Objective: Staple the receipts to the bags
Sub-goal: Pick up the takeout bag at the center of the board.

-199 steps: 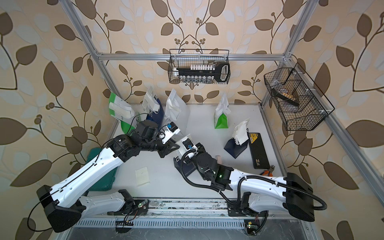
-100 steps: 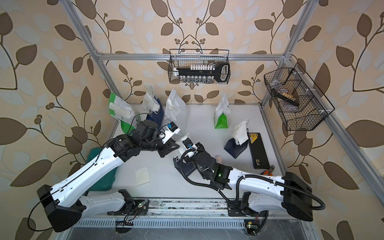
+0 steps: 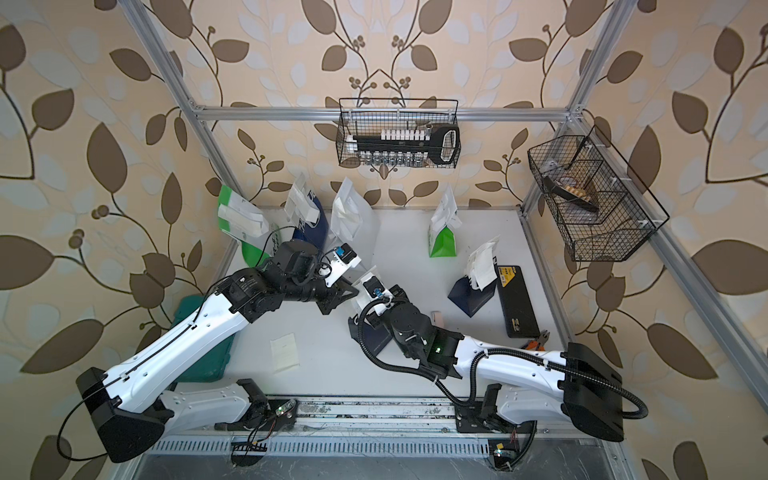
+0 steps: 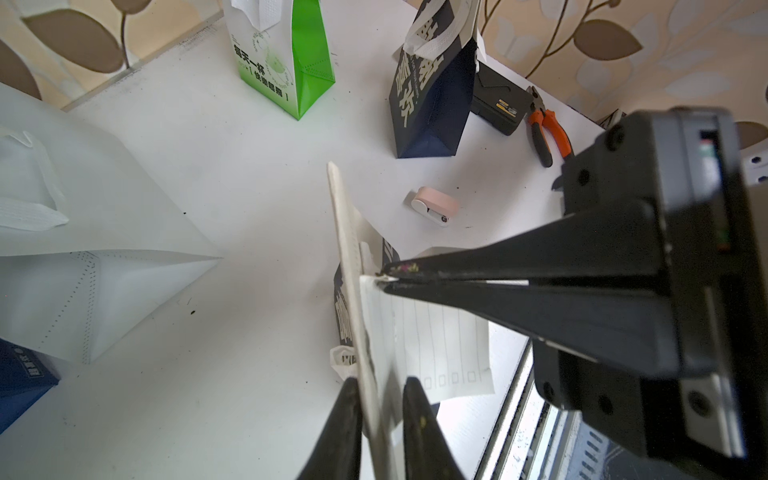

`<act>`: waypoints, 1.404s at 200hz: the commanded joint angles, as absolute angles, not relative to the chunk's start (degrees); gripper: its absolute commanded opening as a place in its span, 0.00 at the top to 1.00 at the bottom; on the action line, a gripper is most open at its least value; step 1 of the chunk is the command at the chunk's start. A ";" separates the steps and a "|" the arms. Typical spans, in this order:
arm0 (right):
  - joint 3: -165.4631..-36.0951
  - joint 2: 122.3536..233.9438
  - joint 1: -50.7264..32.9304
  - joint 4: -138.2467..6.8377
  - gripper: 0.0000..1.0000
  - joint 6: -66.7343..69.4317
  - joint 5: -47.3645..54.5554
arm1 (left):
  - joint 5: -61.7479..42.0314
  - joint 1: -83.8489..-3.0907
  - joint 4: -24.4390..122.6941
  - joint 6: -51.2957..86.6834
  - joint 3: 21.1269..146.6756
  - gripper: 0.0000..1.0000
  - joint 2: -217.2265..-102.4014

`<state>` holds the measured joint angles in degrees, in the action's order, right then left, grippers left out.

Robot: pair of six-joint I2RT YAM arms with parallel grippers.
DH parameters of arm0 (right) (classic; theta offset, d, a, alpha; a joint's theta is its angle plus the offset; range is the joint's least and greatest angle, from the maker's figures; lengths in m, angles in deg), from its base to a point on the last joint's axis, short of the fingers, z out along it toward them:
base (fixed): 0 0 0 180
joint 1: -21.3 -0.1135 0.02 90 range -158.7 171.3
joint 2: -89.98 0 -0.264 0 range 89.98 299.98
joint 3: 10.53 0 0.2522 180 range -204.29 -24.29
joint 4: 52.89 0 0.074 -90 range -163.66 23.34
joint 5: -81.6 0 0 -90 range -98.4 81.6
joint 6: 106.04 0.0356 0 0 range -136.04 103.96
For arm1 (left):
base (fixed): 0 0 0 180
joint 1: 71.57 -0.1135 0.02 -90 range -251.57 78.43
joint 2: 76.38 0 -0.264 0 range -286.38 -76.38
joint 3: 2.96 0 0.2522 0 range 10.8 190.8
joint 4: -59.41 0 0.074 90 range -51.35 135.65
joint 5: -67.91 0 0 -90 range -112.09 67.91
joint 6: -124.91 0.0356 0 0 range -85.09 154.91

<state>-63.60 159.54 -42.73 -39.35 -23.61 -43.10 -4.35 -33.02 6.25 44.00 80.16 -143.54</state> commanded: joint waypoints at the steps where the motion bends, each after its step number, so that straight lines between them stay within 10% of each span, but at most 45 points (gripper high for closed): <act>1: -64.08 159.95 -42.55 -37.65 1.00 -25.31 -42.82 | -3.78 -33.45 6.36 44.80 82.35 0.79 -143.62; 99: -64.34 159.28 -42.45 -36.71 1.00 -27.38 -42.34 | -3.90 -33.45 6.62 44.76 82.52 0.76 -143.94; 172: -64.63 160.52 -42.42 -36.47 1.00 -26.50 -42.59 | -4.07 -33.42 6.58 44.83 82.52 1.00 -143.62; 213: -63.05 154.96 -41.22 -41.06 0.55 -21.75 -45.64 | -6.13 -33.46 7.97 44.62 81.47 1.00 -141.75; 281: -66.36 135.83 -33.16 -87.87 0.40 8.98 -37.38 | -14.25 -33.43 2.83 37.31 84.91 1.00 -141.58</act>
<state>-63.84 139.22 -35.40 -64.39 -4.97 -41.55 -10.71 -33.05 4.37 40.80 82.37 -143.30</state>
